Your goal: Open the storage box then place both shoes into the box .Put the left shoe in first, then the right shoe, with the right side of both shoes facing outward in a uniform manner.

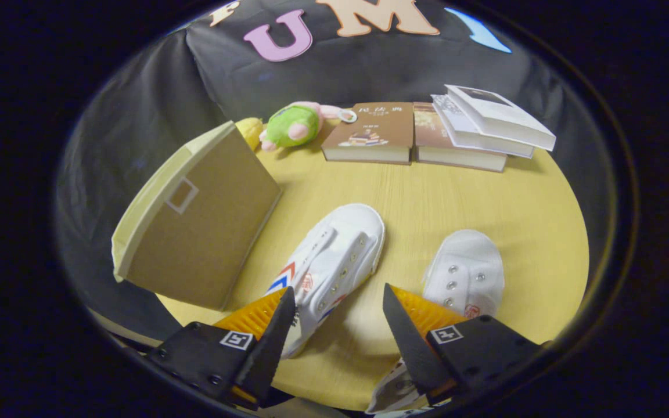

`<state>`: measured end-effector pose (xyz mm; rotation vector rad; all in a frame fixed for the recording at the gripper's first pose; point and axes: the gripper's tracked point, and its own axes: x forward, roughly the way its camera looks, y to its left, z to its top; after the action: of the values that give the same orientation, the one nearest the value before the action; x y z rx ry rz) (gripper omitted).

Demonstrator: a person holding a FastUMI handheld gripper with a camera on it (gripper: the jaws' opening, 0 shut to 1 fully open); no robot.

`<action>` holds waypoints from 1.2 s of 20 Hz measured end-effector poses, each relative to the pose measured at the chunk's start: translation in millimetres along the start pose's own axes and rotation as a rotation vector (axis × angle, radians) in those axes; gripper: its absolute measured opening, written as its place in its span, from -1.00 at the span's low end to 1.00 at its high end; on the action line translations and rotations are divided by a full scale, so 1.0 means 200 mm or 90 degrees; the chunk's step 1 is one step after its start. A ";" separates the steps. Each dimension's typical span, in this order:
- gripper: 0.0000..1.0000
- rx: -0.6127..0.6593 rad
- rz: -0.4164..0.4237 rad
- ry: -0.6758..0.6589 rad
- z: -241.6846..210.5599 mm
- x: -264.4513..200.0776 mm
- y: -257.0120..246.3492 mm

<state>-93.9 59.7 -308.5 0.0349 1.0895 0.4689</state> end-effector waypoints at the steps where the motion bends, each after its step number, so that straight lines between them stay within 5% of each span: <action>1: 0.80 -0.007 0.000 0.013 -0.02 0.02 0.00; 10: -0.02 0.021 0.037 0.111 -0.08 0.13 0.07; 18: -0.93 0.173 0.029 0.095 -0.07 0.12 0.06; 24: -0.93 0.232 0.044 0.073 0.04 0.01 0.09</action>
<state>-91.5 77.8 -301.6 0.3701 1.2783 0.3319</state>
